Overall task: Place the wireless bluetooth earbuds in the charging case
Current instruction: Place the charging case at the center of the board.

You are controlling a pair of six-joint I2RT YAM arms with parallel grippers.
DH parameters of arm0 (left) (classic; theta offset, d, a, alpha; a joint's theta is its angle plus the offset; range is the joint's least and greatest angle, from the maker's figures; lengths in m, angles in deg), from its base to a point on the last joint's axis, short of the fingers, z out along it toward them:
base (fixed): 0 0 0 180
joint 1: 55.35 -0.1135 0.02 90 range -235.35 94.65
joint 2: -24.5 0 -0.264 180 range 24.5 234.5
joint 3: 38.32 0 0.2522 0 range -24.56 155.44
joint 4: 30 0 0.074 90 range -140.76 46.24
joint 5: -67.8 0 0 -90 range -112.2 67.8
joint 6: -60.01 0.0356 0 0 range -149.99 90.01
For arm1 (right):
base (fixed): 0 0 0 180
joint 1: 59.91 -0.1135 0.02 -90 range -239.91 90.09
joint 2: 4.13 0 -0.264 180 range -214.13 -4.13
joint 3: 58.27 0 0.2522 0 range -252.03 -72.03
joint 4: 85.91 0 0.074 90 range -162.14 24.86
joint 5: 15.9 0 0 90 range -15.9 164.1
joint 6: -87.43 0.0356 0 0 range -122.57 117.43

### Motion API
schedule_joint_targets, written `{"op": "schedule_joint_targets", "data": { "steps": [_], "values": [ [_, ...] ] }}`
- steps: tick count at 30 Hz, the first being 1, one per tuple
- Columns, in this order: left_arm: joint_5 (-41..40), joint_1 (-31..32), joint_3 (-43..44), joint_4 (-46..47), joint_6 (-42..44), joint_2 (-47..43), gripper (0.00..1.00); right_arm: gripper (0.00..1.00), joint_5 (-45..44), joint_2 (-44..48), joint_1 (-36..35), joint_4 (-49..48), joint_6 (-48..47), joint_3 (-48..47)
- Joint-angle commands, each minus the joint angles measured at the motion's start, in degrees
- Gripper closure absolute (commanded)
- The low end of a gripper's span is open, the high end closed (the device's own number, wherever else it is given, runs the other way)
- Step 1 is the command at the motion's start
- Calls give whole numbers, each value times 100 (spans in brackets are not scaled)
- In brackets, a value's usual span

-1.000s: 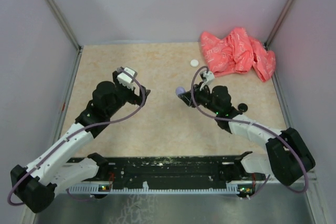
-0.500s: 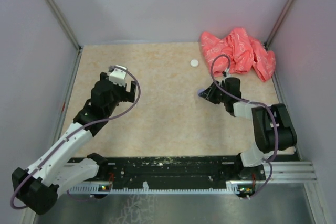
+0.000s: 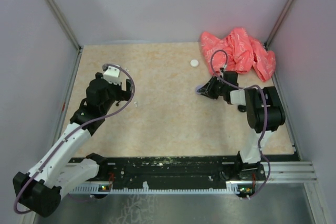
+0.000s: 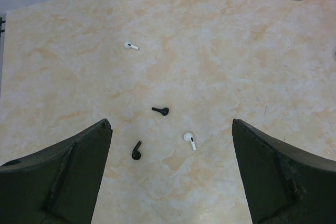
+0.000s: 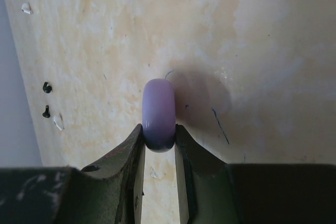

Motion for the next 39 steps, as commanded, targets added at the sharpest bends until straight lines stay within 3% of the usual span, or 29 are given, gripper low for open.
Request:
{"op": "schedule_joint_targets", "data": {
  "steps": [1,7,13,26,33,39],
  "values": [
    [177,-85,98,17,-78,-101,0,86,-11,-42,121,332,-38,-243],
    [375,-139,104,14,-117,-111,0,63,-267,197,135,930,-353,-300],
    [442,-151,108,8,-147,-144,0,51,-541,537,140,1519,-664,-382],
    [443,-182,93,5,-210,-256,0,43,-1847,2155,140,3043,-1397,-343],
    [506,-179,86,-3,-234,-424,0,39,-3687,2779,176,4089,-1711,-318],
    [656,-176,24,50,-282,-492,0,35,-4024,3059,604,4006,-1606,-37]
  ]
}}
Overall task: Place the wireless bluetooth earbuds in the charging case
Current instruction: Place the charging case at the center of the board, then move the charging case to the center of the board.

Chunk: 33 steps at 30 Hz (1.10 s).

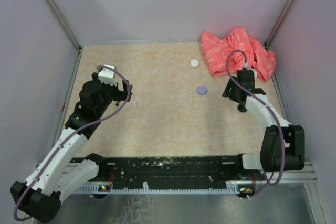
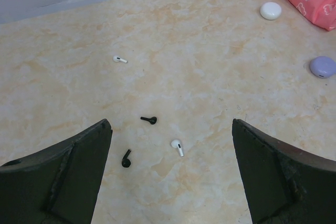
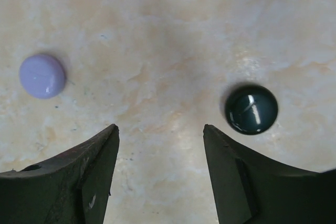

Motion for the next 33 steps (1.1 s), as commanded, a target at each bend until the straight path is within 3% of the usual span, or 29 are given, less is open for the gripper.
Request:
{"op": "schedule_joint_targets", "data": {
  "steps": [1,6,11,20,33],
  "values": [
    [206,-24,25,56,-117,-89,0,34,-466,289,427,-71,-42,147],
    [208,11,11,51,-119,-144,0,33,440,182,1344,-694,71,276],
    [223,24,3,60,-108,-166,0,33,913,-222,1820,-1061,24,235],
    [267,23,3,66,-98,-181,0,34,1426,-813,2025,-1122,-493,139],
    [332,24,6,66,-107,-200,0,37,2062,-731,2066,-601,-559,321]
  ]
}}
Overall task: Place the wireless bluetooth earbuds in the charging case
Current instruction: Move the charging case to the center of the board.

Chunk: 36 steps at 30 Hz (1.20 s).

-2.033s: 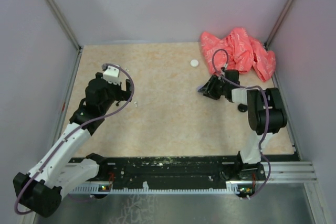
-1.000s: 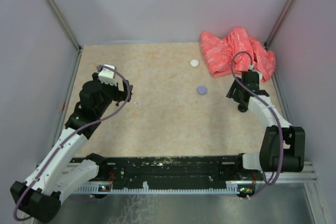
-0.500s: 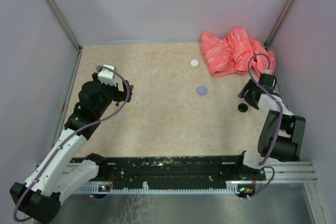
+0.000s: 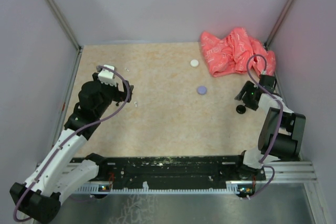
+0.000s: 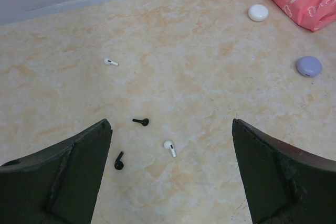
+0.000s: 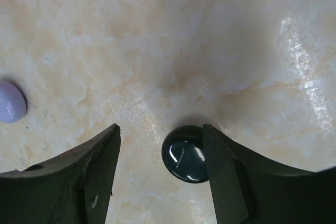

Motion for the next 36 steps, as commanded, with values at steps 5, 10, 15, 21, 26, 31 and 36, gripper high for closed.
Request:
{"op": "schedule_joint_targets", "data": {
  "steps": [5,10,15,21,26,31,36],
  "values": [
    [110,16,10,65,-24,-110,0,39,268,337,43,393,-155,35],
    [142,11,-1,69,-24,-93,0,39,277,429,40,594,-182,107],
    [158,15,0,68,-28,-80,0,39,324,456,32,646,-174,283],
    [163,15,3,66,-23,-76,0,39,269,509,-163,741,-198,342],
    [167,11,-2,69,-25,-67,0,39,-184,646,-516,851,-191,357],
    [173,16,-5,64,-24,-57,0,39,-544,656,-777,985,-220,373],
    [188,15,-1,69,-33,-37,0,39,-687,705,-868,1184,-295,370]
  ]
}}
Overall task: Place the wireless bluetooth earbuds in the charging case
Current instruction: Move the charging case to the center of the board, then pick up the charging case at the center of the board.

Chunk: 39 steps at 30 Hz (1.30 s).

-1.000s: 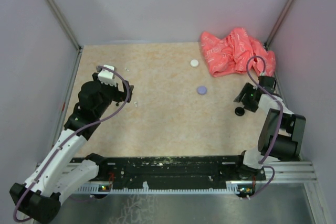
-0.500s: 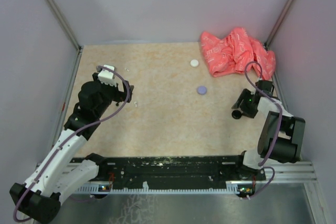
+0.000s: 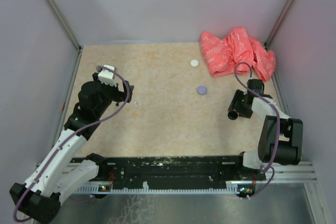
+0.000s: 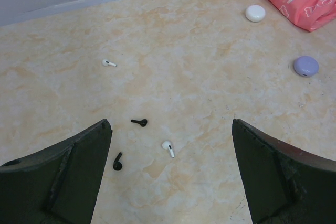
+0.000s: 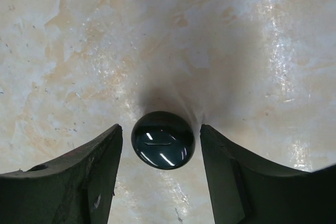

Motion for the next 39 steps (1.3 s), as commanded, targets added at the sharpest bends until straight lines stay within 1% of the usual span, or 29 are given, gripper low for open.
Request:
{"op": "schedule_joint_targets", "data": {
  "steps": [1,6,13,19,31,36,39],
  "values": [
    [82,16,-4,69,-32,-9,0,39,-262,255,-81,189,-127,22],
    [89,11,2,64,-32,8,0,39,-342,244,-219,351,-212,-30],
    [97,15,-9,76,-41,30,0,39,-773,189,-562,354,-185,-43],
    [89,15,-9,74,-43,42,0,39,-952,162,-659,366,-202,-52],
    [88,7,-8,77,-45,9,0,46,-1053,-70,-923,352,-264,-123],
    [89,7,-14,77,-41,17,0,46,-1024,-179,-1008,325,-251,-123],
    [91,7,-12,77,-41,27,0,43,-1061,-244,-1086,311,-255,-123]
  ]
}}
